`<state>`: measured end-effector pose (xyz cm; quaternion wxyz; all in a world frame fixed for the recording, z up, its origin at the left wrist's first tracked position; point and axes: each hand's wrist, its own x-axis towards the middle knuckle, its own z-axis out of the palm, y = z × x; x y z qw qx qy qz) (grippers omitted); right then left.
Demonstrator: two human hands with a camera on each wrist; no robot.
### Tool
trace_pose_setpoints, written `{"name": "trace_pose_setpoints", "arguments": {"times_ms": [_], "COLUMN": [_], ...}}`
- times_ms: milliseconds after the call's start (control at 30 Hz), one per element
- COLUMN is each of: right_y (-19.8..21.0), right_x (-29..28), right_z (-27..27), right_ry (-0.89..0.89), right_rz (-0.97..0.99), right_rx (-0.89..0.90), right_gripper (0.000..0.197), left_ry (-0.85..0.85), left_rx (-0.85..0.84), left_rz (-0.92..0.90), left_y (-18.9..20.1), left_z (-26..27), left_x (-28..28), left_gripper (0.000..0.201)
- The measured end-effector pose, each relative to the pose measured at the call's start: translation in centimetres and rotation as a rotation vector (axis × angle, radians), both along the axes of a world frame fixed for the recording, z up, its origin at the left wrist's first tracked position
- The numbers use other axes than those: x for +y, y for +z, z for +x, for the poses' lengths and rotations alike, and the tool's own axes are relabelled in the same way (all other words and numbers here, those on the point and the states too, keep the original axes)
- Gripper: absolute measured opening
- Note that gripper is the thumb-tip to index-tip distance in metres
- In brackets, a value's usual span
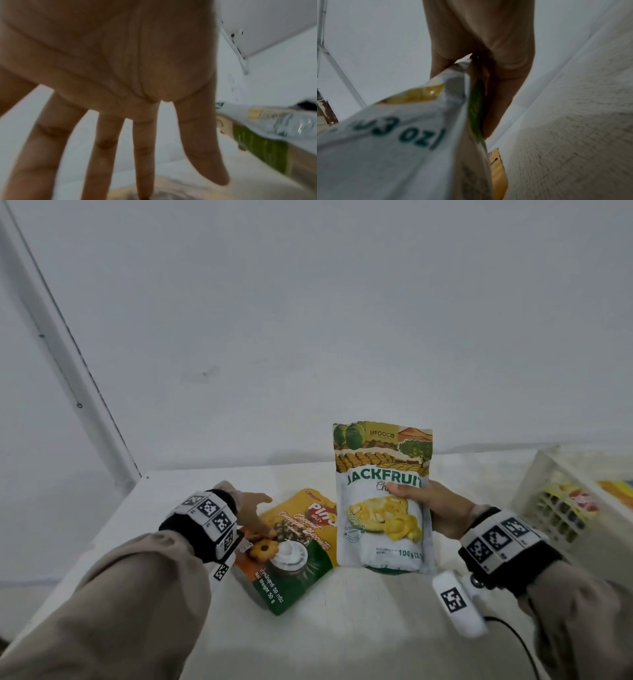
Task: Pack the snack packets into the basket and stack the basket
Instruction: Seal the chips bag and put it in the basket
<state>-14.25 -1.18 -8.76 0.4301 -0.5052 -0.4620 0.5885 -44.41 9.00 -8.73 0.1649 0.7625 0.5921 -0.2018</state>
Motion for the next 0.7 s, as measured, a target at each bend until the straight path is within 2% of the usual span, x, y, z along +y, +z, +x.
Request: {"name": "trace_pose_setpoints", "arguments": {"times_ms": [267,400,533,700], "right_y": [1.2,1.7,2.7,4.9], "right_x": [-6.6,-10.7,-14.8,-19.9], "right_z": [-0.3,-0.4,-0.1,1.8], "right_ry": [-0.069,-0.145,-0.240,-0.349], "right_rz": [0.030,0.040,0.040,0.055], "right_rx": [-0.047,-0.009,0.014,-0.042], "right_gripper": [0.095,0.089,0.051,0.044], "left_ry": [0.113,0.210,0.280,0.295], "left_rx": [-0.300,-0.639,-0.994,-1.376], "left_rz": [-0.109,-0.053,-0.060,-0.015], "left_y": [-0.6,-0.9,-0.8,2.8], "left_z": [-1.2,-1.8,-1.0,3.5], "left_x": [-3.6,-5.2,-7.9,-11.6], "left_gripper": [0.068,0.054,0.041,0.033]}}
